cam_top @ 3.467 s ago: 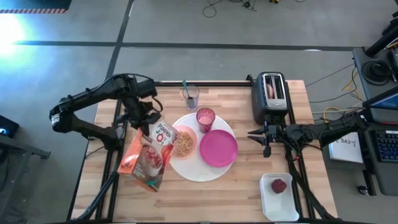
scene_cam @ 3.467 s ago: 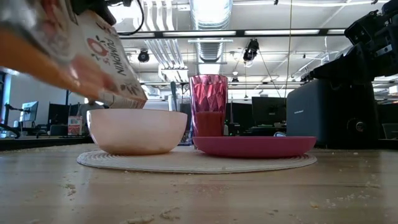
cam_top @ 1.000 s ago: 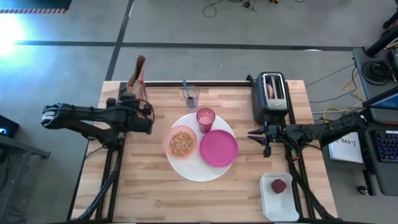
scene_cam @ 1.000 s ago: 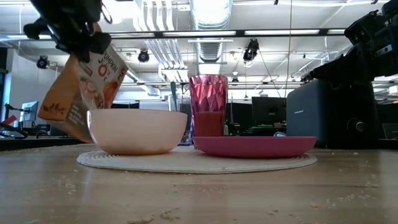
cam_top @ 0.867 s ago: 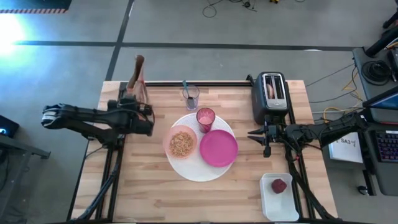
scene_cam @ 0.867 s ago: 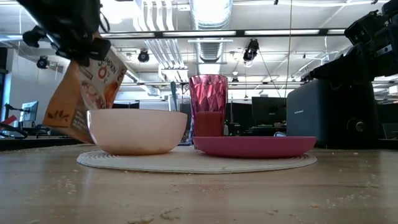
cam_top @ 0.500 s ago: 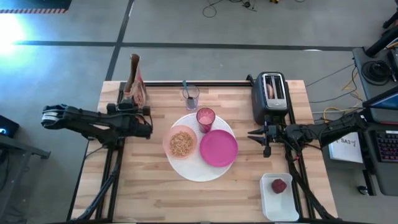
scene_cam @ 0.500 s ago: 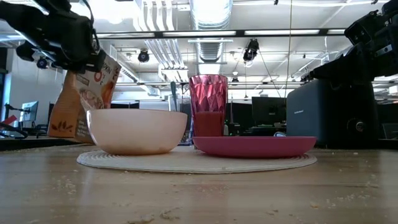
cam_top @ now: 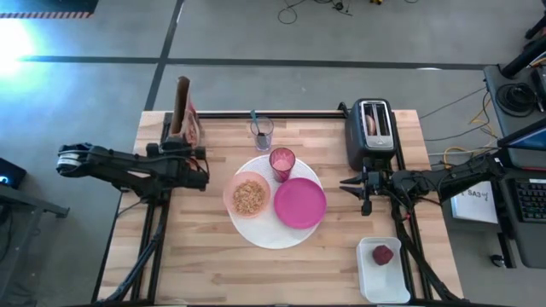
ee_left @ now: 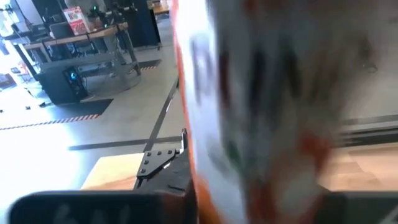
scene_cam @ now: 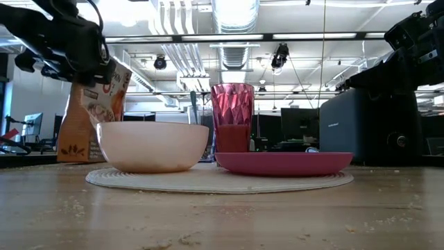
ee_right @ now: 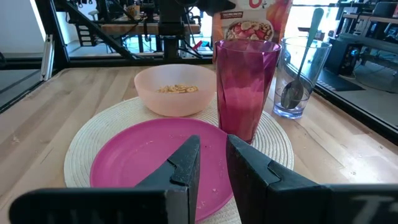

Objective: Arrange a breakfast setting
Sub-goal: Pour the cereal into the orange bowl

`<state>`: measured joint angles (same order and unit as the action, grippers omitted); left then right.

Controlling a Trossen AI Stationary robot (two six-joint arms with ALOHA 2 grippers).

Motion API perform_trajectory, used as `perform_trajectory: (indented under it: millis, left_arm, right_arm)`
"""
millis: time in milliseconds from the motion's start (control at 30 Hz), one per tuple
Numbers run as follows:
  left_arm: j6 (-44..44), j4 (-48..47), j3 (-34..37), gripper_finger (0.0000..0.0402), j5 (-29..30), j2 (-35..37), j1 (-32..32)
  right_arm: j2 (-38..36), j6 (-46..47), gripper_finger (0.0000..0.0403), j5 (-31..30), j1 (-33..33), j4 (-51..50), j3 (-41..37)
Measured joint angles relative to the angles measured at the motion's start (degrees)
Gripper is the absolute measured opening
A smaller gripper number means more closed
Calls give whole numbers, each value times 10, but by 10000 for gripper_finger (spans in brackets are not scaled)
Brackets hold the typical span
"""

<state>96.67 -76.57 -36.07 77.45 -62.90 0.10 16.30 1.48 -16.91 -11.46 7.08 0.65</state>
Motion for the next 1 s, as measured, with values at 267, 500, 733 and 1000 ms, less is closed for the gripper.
perform_trajectory:
  millis: [267, 500, 733, 1000]
  left_arm:
    - [-1, -61, -62, 137, -61, 7, 0]
    - [-31, -131, -159, 147, -142, 10, 0]
    - [-119, -134, -228, 147, -155, 16, -1]
    - [-161, -135, -261, 147, -155, 39, -2]
  right_arm:
    - [0, 0, 68, 0, 0, 0, 0]
    - [0, 0, 68, 0, 0, 0, 0]
    - [0, 0, 68, 0, 0, 0, 0]
    - [0, 0, 68, 0, 0, 0, 0]
